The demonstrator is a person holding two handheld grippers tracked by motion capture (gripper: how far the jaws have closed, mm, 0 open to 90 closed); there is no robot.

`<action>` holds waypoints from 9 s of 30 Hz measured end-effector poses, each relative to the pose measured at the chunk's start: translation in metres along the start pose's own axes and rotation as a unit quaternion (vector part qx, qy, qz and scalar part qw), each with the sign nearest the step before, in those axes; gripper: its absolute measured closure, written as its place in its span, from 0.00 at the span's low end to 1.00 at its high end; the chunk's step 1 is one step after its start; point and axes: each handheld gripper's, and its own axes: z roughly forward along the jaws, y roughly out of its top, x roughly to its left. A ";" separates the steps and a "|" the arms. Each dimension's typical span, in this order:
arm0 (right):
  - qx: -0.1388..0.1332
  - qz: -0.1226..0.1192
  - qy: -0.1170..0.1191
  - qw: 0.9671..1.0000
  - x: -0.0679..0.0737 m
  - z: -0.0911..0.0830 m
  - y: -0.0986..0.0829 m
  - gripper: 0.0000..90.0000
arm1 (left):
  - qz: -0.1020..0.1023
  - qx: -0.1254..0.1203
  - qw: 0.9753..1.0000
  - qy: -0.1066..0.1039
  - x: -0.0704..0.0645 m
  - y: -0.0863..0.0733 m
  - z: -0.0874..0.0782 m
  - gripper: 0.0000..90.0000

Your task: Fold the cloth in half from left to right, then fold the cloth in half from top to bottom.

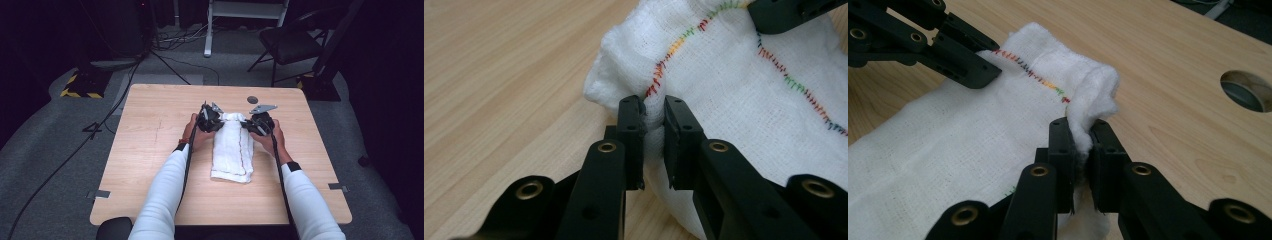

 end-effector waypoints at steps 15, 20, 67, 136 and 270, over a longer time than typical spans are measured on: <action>-0.035 -0.024 -0.014 0.999 0.002 -0.015 0.019 0.91 | 0.023 -0.036 0.999 0.027 0.000 0.013 -0.022 0.88; -0.043 -0.027 -0.018 0.999 0.003 -0.019 0.021 0.92 | 0.039 -0.057 0.997 0.025 -0.003 0.017 -0.032 0.89; -0.065 -0.110 0.134 0.983 0.043 -0.069 -0.033 0.91 | 0.142 -0.049 0.987 -0.057 -0.051 -0.046 -0.072 0.82; 0.019 -0.100 0.096 0.990 0.070 -0.060 -0.061 0.43 | 0.125 0.014 0.989 -0.077 -0.070 -0.061 -0.066 0.38; 0.026 0.089 -0.052 0.994 -0.030 -0.179 -0.205 0.21 | -0.066 0.016 0.996 0.055 -0.013 -0.235 -0.193 0.17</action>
